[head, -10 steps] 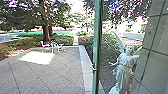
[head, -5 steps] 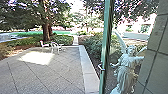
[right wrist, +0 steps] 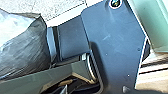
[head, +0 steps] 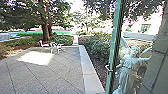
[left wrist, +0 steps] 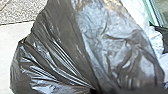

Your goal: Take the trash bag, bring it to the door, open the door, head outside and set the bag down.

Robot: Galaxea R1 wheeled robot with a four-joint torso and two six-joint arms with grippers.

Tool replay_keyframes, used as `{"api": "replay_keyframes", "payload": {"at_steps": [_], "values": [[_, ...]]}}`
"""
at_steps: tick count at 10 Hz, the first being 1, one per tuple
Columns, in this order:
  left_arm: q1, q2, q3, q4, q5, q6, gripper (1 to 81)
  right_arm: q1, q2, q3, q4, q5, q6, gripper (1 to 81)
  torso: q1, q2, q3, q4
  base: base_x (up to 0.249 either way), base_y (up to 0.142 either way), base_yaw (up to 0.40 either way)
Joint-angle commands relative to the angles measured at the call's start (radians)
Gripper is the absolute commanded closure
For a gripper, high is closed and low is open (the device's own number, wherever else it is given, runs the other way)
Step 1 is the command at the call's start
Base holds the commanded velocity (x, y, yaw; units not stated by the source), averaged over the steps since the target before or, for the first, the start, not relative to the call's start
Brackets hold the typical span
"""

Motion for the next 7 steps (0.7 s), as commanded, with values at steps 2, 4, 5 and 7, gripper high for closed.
{"api": "replay_keyframes", "payload": {"at_steps": [2,4,5,7], "values": [[-0.051,0.001,0.003,0.006,0.059,0.005,81.1,0.048,0.011,0.004,0.003,-0.051,-0.002,1.0,0.0,0.0,0.0,0.0,0.113,0.0,0.0],[-0.051,0.003,0.003,0.006,0.059,0.005,81.1,0.045,0.011,0.002,0.005,-0.051,-0.002,1.0,0.0,0.0,0.0,0.0,0.113,0.0,0.0],[-0.051,0.001,0.003,0.006,0.059,0.005,81.1,0.045,0.011,0.004,0.005,-0.051,-0.002,1.0,-0.001,0.0,0.0,0.0,0.113,0.0,0.0],[-0.051,0.001,0.003,0.006,0.059,0.005,81.1,0.045,0.011,0.004,0.005,-0.051,-0.002,1.0,0.0,0.0,0.0,0.0,0.113,0.0,0.0]]}}
